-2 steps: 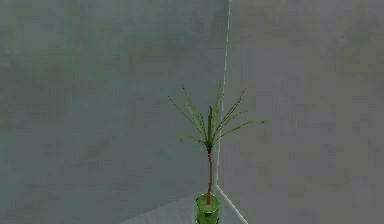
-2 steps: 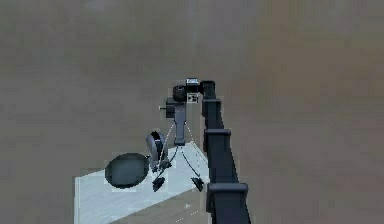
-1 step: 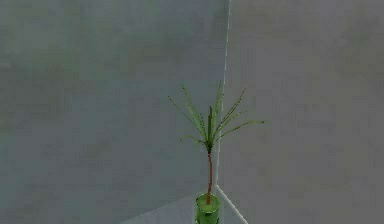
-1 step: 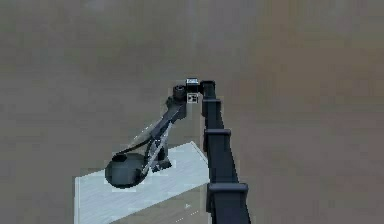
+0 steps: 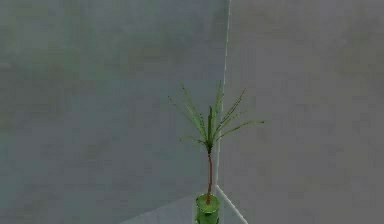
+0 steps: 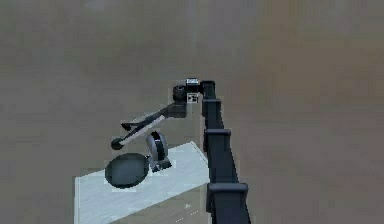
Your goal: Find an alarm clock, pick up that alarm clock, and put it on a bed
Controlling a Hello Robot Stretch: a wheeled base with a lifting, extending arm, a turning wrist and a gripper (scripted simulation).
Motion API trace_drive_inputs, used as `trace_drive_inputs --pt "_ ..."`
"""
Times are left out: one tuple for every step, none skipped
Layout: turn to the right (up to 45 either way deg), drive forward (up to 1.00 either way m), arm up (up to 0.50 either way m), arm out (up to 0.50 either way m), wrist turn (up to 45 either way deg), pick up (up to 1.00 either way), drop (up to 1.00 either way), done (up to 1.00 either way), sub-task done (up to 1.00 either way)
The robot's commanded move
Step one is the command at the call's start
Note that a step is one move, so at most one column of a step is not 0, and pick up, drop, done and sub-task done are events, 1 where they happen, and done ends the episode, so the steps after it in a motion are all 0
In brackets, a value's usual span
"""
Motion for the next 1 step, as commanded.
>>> trace_drive_inputs --pt "0.0 0.0 0.0 0.0 39.0 0.0 0.0 0.0 0.0"
